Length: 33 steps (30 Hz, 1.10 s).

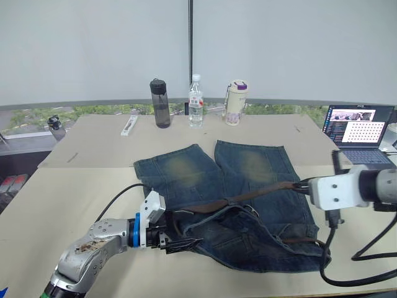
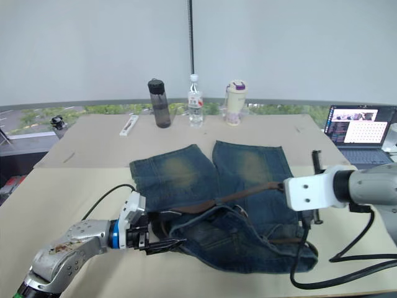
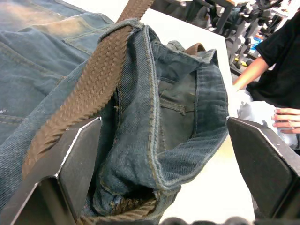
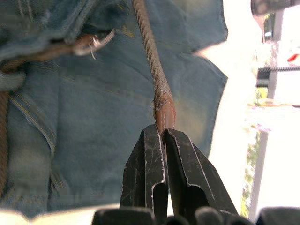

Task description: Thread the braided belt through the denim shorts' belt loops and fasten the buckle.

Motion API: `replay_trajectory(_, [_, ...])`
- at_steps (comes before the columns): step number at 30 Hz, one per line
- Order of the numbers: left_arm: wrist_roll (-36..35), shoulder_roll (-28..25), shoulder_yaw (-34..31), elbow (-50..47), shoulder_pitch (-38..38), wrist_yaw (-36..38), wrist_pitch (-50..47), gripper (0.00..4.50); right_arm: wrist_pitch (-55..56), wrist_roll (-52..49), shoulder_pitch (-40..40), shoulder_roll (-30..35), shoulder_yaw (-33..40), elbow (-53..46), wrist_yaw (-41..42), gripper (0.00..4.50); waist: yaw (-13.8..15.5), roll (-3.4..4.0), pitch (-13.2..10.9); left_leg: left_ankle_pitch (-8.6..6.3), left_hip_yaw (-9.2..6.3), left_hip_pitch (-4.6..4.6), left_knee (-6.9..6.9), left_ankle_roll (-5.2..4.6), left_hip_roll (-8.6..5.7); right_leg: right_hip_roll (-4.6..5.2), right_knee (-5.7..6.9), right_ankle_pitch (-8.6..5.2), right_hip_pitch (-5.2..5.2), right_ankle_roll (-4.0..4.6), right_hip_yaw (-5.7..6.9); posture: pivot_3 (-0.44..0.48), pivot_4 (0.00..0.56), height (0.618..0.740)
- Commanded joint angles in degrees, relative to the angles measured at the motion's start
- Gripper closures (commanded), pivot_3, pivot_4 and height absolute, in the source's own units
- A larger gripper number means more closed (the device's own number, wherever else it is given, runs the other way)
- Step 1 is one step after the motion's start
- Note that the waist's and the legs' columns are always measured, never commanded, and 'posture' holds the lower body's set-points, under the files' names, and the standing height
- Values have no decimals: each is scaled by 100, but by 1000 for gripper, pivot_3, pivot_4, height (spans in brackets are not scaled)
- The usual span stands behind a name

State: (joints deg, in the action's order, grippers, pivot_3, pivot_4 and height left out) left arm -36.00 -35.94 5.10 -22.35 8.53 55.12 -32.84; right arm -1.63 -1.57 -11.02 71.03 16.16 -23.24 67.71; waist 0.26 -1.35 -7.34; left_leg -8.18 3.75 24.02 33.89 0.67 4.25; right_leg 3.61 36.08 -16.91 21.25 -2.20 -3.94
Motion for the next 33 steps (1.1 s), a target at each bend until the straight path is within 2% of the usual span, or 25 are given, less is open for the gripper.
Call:
replay_trajectory(1, [66, 54, 39, 203, 254, 190, 160, 0, -120, 164, 167, 299, 1109, 166, 195, 4481, 24, 3, 0, 0, 0, -1, 2, 0, 0, 0, -2, 0, 0, 0, 0, 0, 150, 740])
replay_trajectory(6, [-15, 210, -63, 579, 596, 153, 48, 0, -302, 286, 218, 503, 1958, 459, 308, 4481, 20, 6, 1, 0, 0, -1, 3, 0, 0, 0, -5, 1, -2, 2, 0, 0, 150, 740])
replay_trajectory(12, [-199, 455, -450, 1094, 1130, -251, -247, 0, -1085, -181, 26, 597, 2241, 305, 411, 4481, -2, 13, 2, 0, -2, 2, 3, 0, 0, -3, -2, 2, -5, -1, 0, 0, 150, 740])
replay_trajectory(16, [-362, 574, -739, 1349, 1733, -527, -544, 0, -2246, -1132, -386, 336, 1741, -437, 8, 4481, -12, 15, 0, 1, -7, 7, 4, -1, -1, -6, 2, 11, -3, -19, 0, 0, 150, 740])
replay_trajectory(18, [-392, 571, -732, 1236, 1869, -536, -615, 0, -2646, -1407, -258, 96, 1398, -955, -170, 4481, -24, 11, 2, 0, -12, 7, 0, 0, 0, -10, -2, 22, -6, -39, 1, 0, 150, 740])
replay_trajectory(22, [-314, 576, -385, 729, 2157, -302, -541, 0, -3168, -1539, -260, -562, 43, -1783, -921, 4481, -51, 0, 1, -2, -19, 11, 1, 2, 0, -13, -1, 22, -4, -47, 3, 0, 150, 740])
replay_trajectory(24, [-255, 538, -234, 514, 2262, -203, -501, 0, -3152, -1363, -397, -726, -497, -1888, -1107, 4481, -45, 7, -2, -2, -19, 19, 4, 2, -2, -13, 3, 23, 3, -49, 3, 0, 150, 740])
replay_trajectory(28, [-203, 317, 97, 112, 2552, 159, -543, 0, -3358, -1203, -1256, -1054, -1494, -1866, -1389, 4481, -63, 10, -3, -2, -22, 21, 5, 2, -6, -13, 2, 23, 6, -49, 3, 0, 150, 740])
replay_trajectory(33, [165, 58, 356, 147, 2653, 483, -226, 0, -3513, -1195, -1789, -1206, -1941, -1824, -1409, 4481, -87, 10, -2, -2, -26, 19, -1, 2, -5, -17, 1, 21, 6, -48, 3, 0, 150, 740])
